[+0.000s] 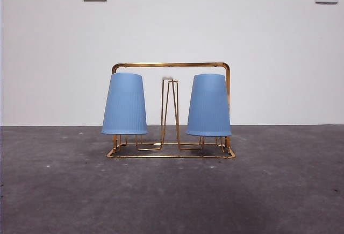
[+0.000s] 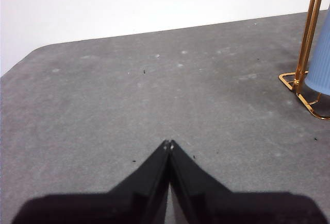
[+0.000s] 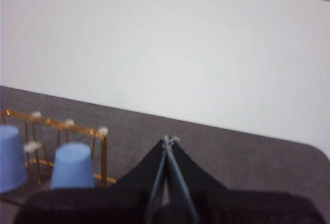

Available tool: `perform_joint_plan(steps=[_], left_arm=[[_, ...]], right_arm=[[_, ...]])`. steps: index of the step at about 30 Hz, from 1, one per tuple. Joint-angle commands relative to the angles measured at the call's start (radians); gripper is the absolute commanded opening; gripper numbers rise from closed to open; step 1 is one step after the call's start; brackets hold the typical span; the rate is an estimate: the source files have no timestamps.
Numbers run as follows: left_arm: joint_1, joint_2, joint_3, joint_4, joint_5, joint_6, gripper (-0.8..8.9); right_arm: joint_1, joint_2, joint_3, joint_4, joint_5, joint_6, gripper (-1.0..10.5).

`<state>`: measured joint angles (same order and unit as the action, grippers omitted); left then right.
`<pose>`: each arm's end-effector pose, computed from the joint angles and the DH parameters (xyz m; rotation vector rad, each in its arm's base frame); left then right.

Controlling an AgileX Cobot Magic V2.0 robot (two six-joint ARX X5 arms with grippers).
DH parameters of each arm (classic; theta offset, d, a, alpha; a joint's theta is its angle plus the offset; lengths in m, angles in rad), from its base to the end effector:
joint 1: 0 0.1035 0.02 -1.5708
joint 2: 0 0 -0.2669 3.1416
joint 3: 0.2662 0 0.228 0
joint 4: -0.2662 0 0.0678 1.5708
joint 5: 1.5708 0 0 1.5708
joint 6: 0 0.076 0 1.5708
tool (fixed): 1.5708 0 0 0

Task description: Pick up cup 1,put cup 1 in the cup rack,pick up cup 2,put cup 2 in the cup rack

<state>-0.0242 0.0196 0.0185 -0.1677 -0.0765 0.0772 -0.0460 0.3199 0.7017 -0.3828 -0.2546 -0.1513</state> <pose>0.1148 0.0030 0.1443 0.0855 0.1705 0.0456 0.0906 0.0150 0.3249 -0.1506 -0.0148 0.2083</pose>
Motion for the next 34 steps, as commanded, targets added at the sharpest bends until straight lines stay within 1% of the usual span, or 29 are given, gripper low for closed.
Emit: perform_joint_plan(steps=[1,6,10,15,18,23,26,34], left_arm=[[0.004,0.0,-0.011,0.008,0.002,-0.006,-0.03],[0.004,0.0,-0.011,0.007,0.002,-0.006,-0.03],[0.004,0.0,-0.011,0.008,0.002,-0.006,-0.03],[0.004,0.0,-0.011,0.008,0.002,-0.006,-0.03],[0.004,0.0,-0.011,0.008,0.002,-0.006,-0.03],[0.004,0.003,-0.011,0.007,0.002,-0.006,-0.03],[0.004,0.008,-0.011,0.007,0.002,-0.006,-0.03],[0.004,0.014,-0.011,0.007,0.002,-0.006,-0.03]], right_arm=[[-0.001,-0.065,-0.189,0.071,0.004,-0.006,0.0],[-0.001,-0.188,-0.406,0.108,0.005,0.002,0.0],[-0.001,-0.253,-0.524,0.121,0.031,0.005,0.0],[-0.001,-0.298,-0.617,0.138,0.074,0.055,0.0],[0.0,-0.312,-0.669,0.168,0.075,0.082,0.0],[0.002,-0.312,-0.684,0.204,0.079,0.089,0.0],[0.002,-0.312,-0.684,0.204,0.079,0.116,0.0],[0.0,-0.311,-0.684,0.204,0.08,0.117,0.0]])
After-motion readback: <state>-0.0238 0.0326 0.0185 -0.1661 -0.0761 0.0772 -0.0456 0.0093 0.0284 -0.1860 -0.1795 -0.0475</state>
